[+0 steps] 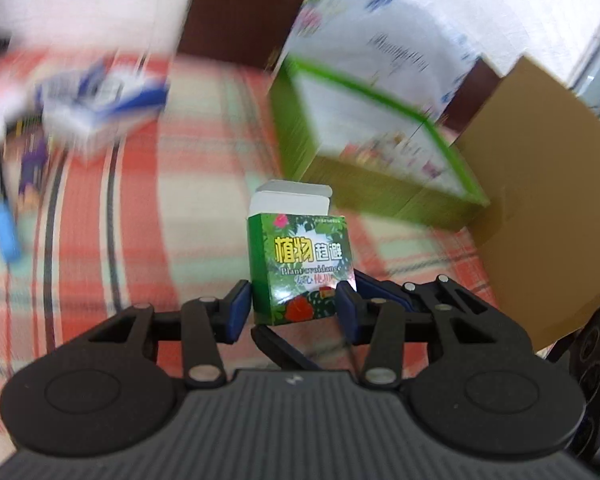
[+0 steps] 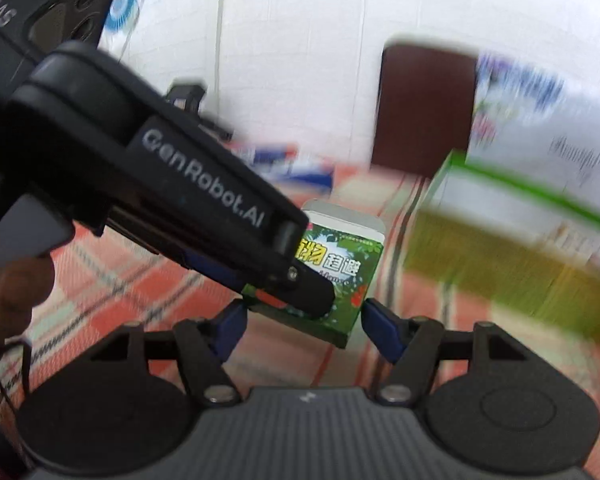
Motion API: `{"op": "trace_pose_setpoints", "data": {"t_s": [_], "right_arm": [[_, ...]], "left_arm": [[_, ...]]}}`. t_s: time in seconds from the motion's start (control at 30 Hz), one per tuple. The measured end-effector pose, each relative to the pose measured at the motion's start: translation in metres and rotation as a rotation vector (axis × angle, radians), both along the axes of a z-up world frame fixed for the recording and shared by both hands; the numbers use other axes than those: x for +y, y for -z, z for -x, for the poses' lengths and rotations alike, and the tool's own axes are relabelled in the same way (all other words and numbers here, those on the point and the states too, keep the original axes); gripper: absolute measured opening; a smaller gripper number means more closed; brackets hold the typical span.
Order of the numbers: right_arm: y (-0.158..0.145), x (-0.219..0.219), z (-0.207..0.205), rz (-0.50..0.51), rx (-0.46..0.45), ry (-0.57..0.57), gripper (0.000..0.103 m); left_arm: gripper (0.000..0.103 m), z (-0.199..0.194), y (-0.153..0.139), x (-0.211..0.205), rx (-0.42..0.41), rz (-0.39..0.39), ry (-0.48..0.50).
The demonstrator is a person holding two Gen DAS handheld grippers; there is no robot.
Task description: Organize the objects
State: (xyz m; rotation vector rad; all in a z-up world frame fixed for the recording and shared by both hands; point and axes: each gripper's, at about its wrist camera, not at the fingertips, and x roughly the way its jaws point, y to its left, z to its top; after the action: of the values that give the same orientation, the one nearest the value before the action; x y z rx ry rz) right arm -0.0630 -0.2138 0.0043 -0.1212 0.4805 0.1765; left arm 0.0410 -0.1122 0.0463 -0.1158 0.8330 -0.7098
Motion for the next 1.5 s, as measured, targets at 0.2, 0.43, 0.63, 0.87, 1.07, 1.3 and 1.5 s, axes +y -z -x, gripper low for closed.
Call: {"op": "trace_pose_setpoints", "data": {"t_s": [0.2,0.43,0.63,0.87,1.07,1.3,1.5], "right_arm": [[-0.023,-0.026,-0.024,0.058,-0.152,0.091,0.065],[-0.026,-0.089,-0.091,-0.051,-0.084,0.236,0.066],[-0.009,-0.116,-0.124,-0.09,-0.024,0.3,0.077],[-0.01,-0.108,-0.079,-0.123,-0.107,0.32,0.077],[-0.001,-0.078,-0.036,-0.158,-0.065,0.245,0.077],[0.02,-0.039,-0.03,-0.136,0.15,0.088,0.077],[0.024,0.004,-0.026,-0.048,0.182,-0.035,0.08]], "left_arm": [[0.048,-0.027,-0.035,-0.048,-0.138,-0.015,0.073],[0.048,-0.081,-0.029,-0.119,-0.176,-0.05,0.12],[0.049,-0.1,-0.014,-0.146,-0.172,-0.136,0.09],[0.049,-0.076,-0.014,-0.109,-0.16,-0.089,0.075],[0.056,-0.024,-0.015,-0.071,-0.251,-0.089,0.084],[0.056,-0.01,0.028,-0.017,-0.115,-0.17,-0.017],[0.057,0.0,0.045,0.044,-0.062,-0.149,-0.144]]}}
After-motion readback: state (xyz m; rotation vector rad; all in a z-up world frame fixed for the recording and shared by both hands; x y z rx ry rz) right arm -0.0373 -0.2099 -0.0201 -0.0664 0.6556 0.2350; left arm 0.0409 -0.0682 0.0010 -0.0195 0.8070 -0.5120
